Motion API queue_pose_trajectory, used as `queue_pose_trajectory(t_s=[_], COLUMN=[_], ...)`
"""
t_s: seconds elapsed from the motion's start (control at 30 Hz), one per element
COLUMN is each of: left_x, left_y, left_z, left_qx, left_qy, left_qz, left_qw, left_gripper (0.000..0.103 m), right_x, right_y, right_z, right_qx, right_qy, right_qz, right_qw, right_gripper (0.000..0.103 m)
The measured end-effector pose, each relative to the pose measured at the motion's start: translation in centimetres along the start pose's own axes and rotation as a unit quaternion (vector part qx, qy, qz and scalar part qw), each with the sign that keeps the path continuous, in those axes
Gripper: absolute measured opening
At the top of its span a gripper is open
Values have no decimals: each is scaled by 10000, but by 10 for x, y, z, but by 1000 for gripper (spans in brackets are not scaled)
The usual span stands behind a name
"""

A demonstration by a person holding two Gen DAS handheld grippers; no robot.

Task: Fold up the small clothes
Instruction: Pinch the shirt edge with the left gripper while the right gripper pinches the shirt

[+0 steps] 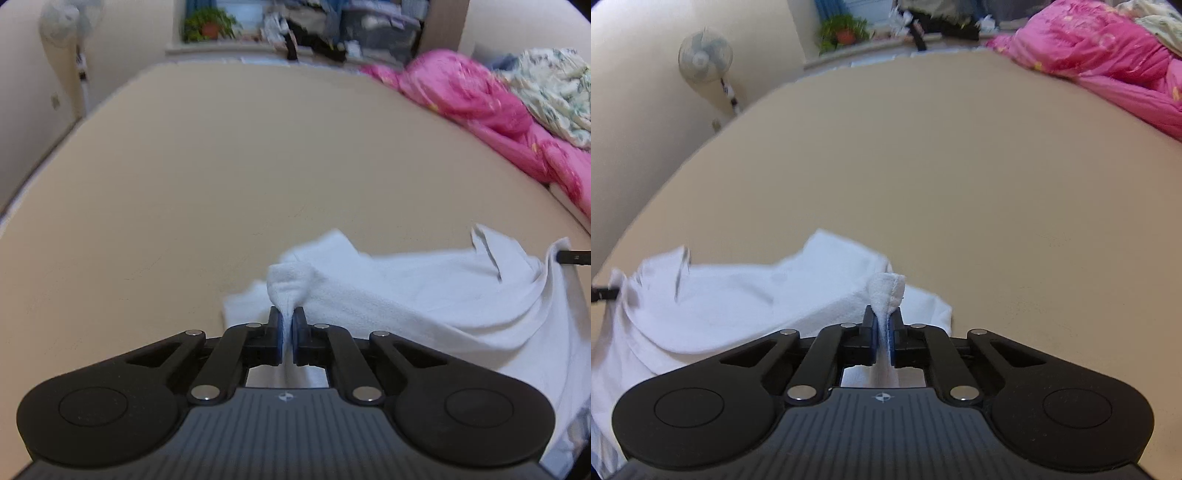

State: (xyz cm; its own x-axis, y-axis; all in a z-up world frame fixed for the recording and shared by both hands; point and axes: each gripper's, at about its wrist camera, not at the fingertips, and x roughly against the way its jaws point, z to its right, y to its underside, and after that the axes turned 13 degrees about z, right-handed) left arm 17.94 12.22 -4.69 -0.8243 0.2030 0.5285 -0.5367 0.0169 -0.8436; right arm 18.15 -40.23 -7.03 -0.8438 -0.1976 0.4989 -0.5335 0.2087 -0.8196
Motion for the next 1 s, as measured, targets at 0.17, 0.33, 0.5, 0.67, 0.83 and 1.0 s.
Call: queue_pose_trajectory(t_s=[0.17, 0.33, 0.5, 0.67, 0.83, 1.0], left_x=[16, -1, 3, 2, -28, -7], left_y=[-11, -3, -10, -15, -5, -10], left_z=[-22, -10, -17, -14, -20, -29], left_qx=[578, 187, 538, 542, 604, 1165], left_qy=[-384, -602, -646, -754, -904, -631], left_qz=[501, 65, 375, 581, -269, -67], left_qw=[9963, 9980, 9958, 9940, 9937, 9912], left_gripper=[4, 4, 4, 5, 16, 45], right_x=[15, -8, -8, -12, -45, -33], right_y=[-14, -8, -14, -17, -6, -3], right_z=[12, 7, 4, -6, -1, 16], right_qx=[-765, -635, -600, -376, -559, -905], right_qy=[-59, 194, 284, 402, 822, 935], right_qz=[645, 189, 461, 749, -79, -208], right_qw=[9950, 9976, 9967, 9957, 9950, 9913], right_gripper=[5, 5, 5, 5, 23, 23])
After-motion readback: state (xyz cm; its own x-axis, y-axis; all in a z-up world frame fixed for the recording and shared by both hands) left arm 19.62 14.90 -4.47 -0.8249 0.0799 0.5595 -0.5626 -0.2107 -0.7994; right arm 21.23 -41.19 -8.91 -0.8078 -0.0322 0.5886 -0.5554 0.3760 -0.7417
